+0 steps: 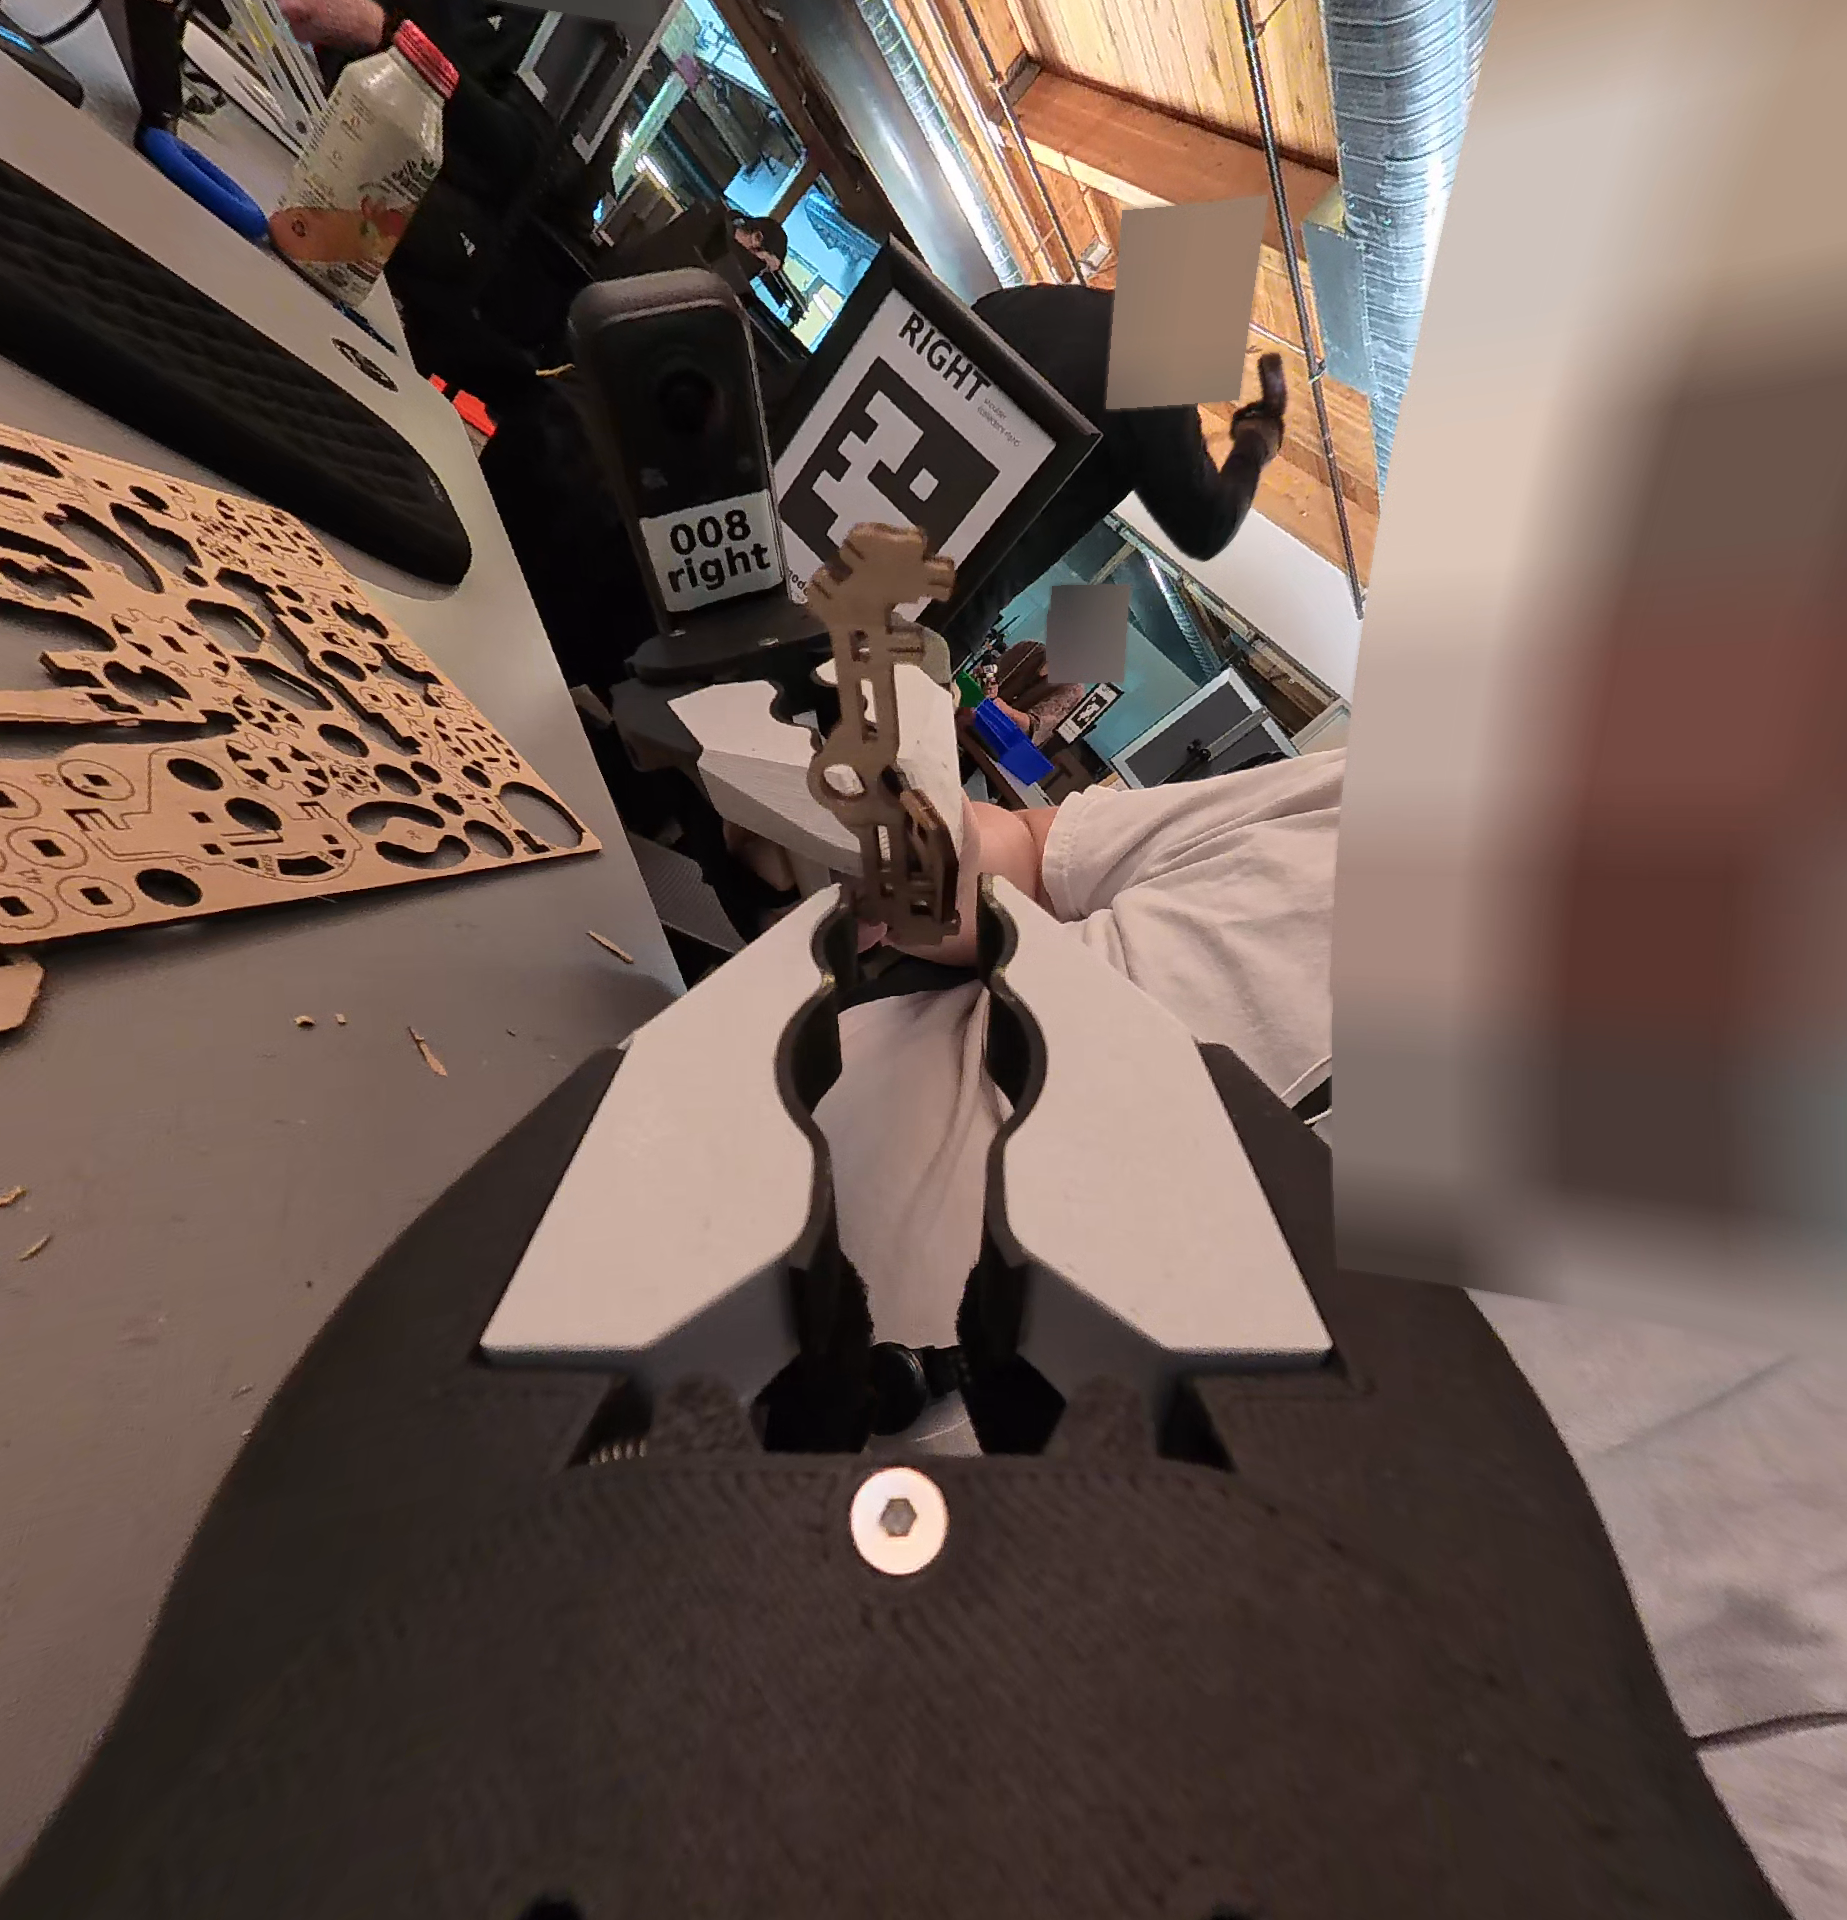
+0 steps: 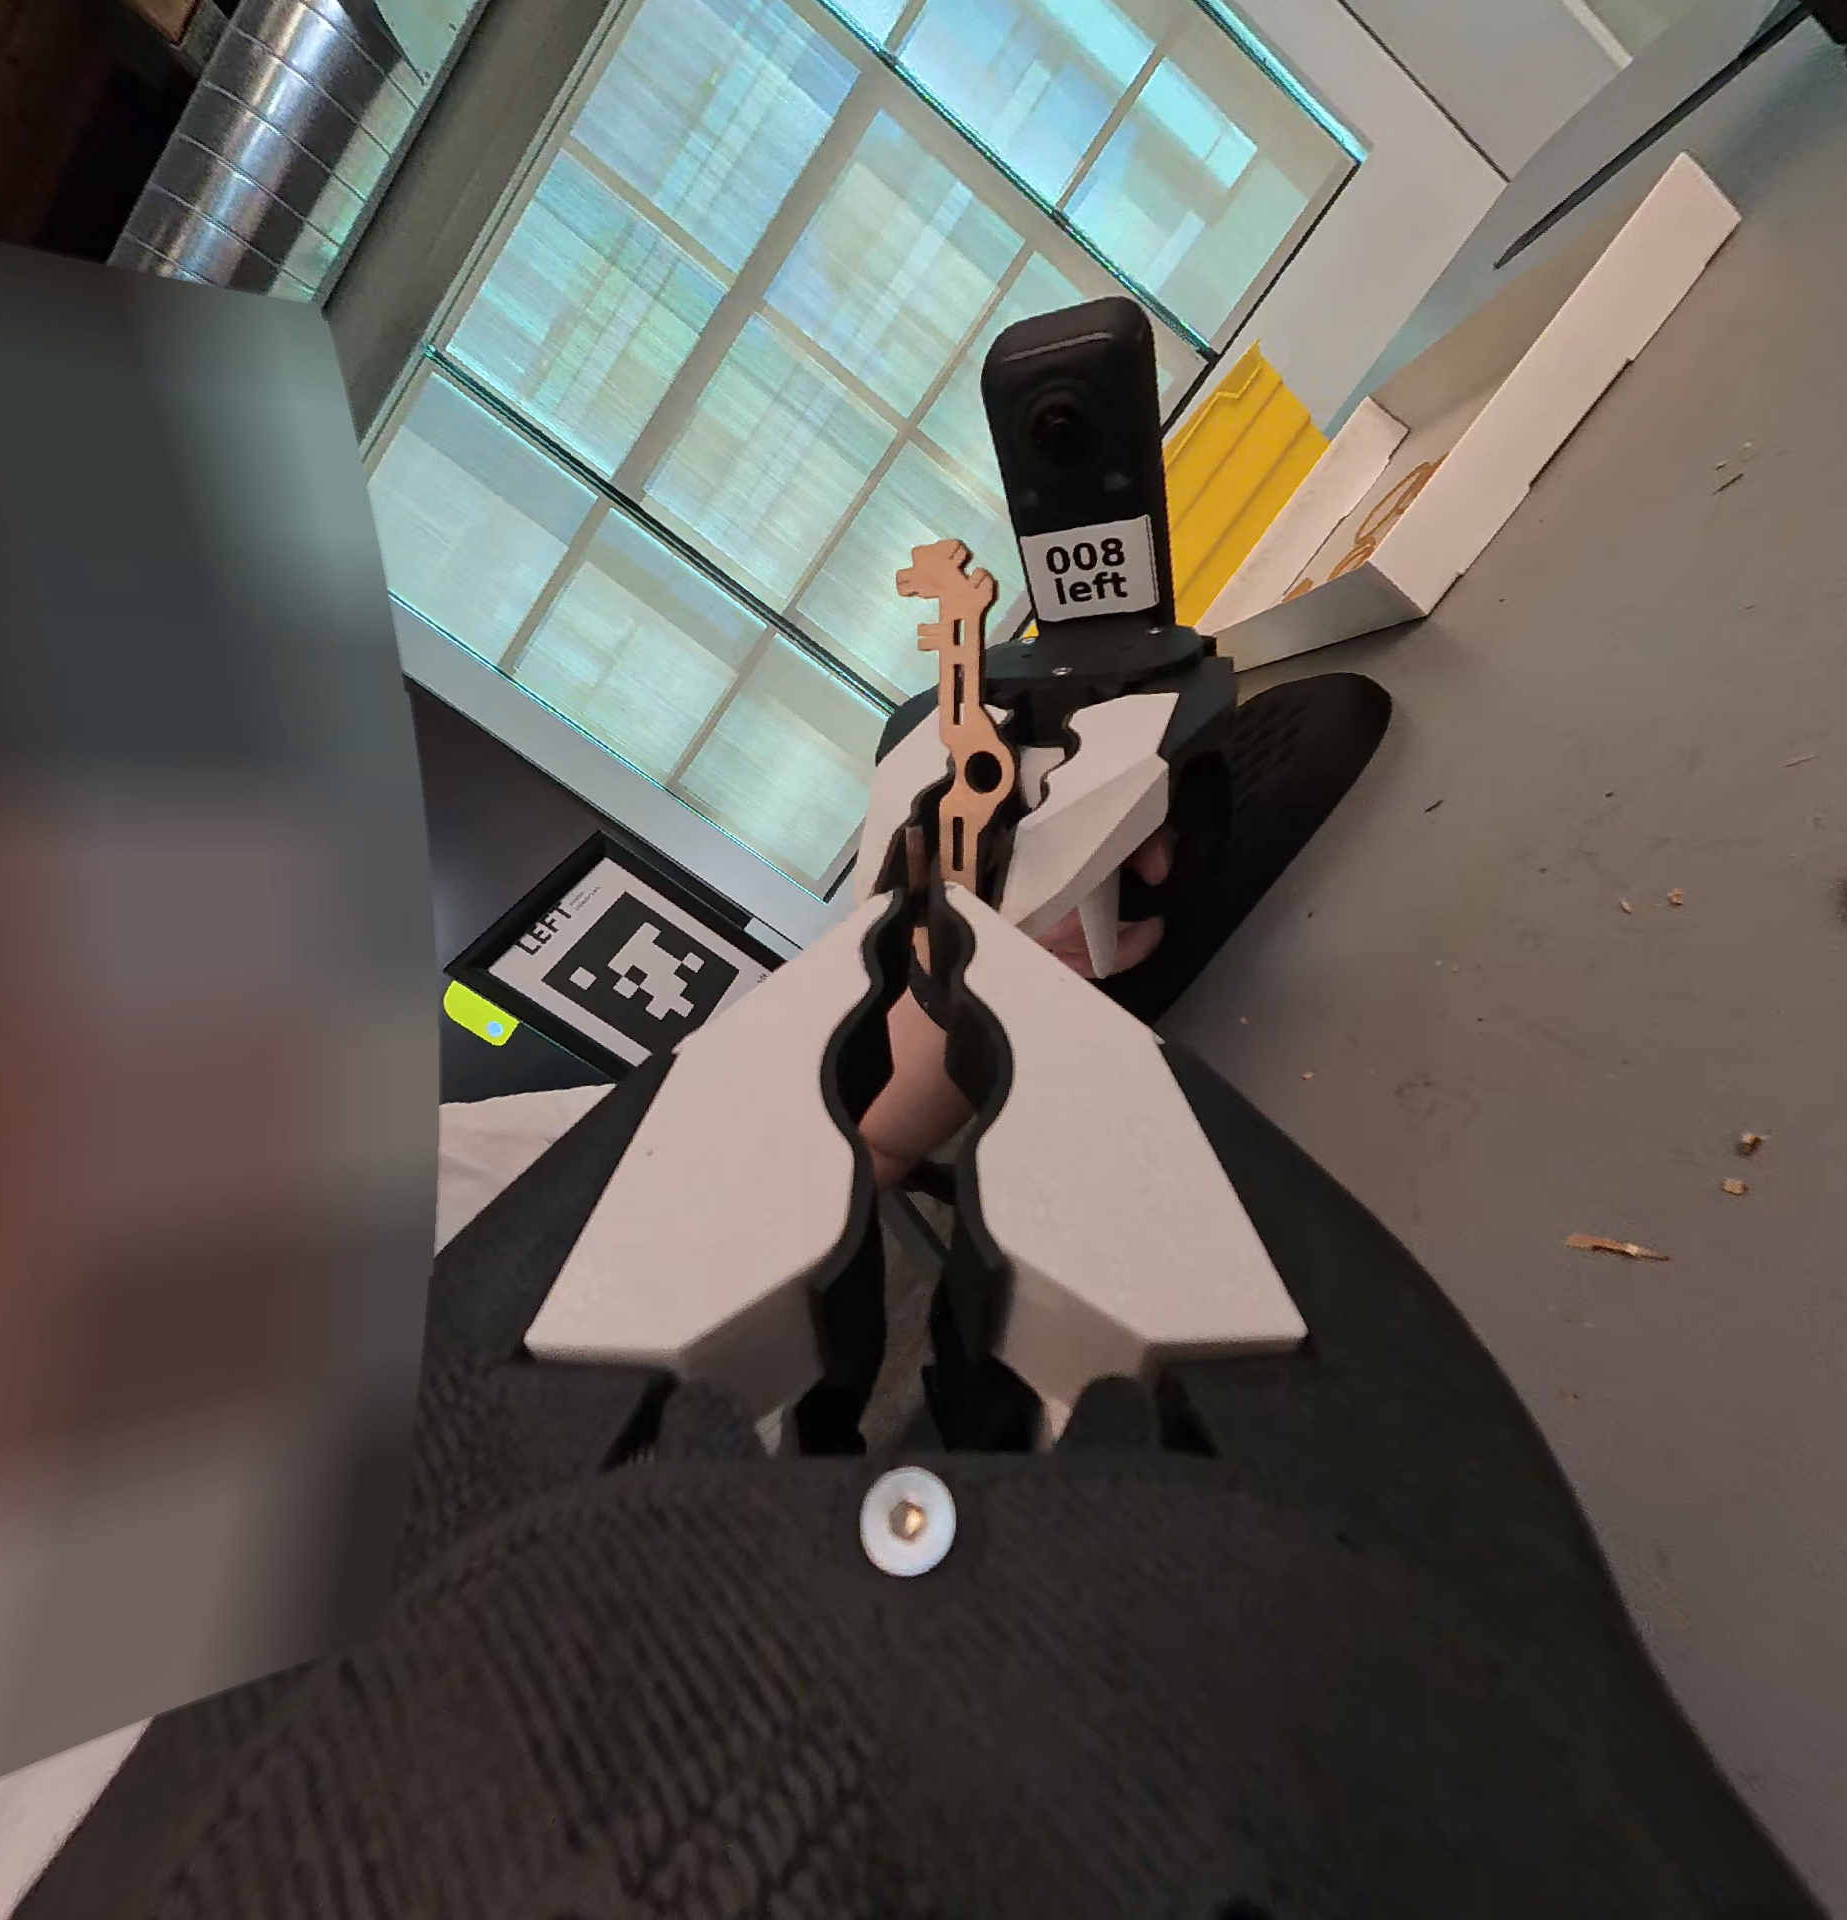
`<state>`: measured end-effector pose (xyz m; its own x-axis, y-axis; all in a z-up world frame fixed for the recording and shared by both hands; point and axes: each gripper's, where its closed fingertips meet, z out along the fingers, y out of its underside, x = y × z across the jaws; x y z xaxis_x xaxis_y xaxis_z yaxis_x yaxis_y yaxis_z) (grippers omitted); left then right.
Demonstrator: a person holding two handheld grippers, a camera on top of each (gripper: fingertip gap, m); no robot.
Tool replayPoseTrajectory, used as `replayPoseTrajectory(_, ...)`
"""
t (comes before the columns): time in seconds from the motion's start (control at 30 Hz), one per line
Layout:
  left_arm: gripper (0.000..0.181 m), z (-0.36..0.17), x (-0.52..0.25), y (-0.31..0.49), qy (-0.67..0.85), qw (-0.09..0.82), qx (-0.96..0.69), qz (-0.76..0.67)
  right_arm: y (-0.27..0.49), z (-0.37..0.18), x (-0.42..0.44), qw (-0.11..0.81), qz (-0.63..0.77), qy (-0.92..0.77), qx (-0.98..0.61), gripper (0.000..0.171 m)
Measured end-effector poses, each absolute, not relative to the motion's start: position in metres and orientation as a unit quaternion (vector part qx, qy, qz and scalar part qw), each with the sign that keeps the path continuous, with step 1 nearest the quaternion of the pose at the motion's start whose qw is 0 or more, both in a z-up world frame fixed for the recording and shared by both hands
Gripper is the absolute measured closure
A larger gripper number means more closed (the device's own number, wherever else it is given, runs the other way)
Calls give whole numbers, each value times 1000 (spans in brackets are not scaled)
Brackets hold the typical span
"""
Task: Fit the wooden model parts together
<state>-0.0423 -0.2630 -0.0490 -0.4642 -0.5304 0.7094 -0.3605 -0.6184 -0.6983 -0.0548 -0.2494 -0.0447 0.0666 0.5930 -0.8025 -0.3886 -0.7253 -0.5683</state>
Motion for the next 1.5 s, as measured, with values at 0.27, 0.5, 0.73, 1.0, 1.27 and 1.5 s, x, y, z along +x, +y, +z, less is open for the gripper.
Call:
replayPoseTrajectory(0.27,165,-49,-43,-262,425,56,-516,-742,-250,-44,-57,364,683,-81,-628,170)
replayPoseTrajectory(0.5,165,-50,-43,-261,426,67,-522,-736,-249,-45,-57,369,679,-85,-628,170)
replayPoseTrajectory(0.73,165,-55,-41,-257,425,98,-543,-717,-246,-49,-55,379,670,-80,-633,169)
replayPoseTrajectory(1.0,165,-60,-38,-251,418,130,-565,-699,-241,-54,-51,391,662,-68,-636,169)
replayPoseTrajectory(1.27,165,-61,-38,-249,419,138,-569,-694,-239,-54,-51,395,660,-69,-635,169)
replayPoseTrajectory(1.5,162,-61,-37,-249,418,135,-568,-696,-237,-54,-49,400,657,-67,-635,170)
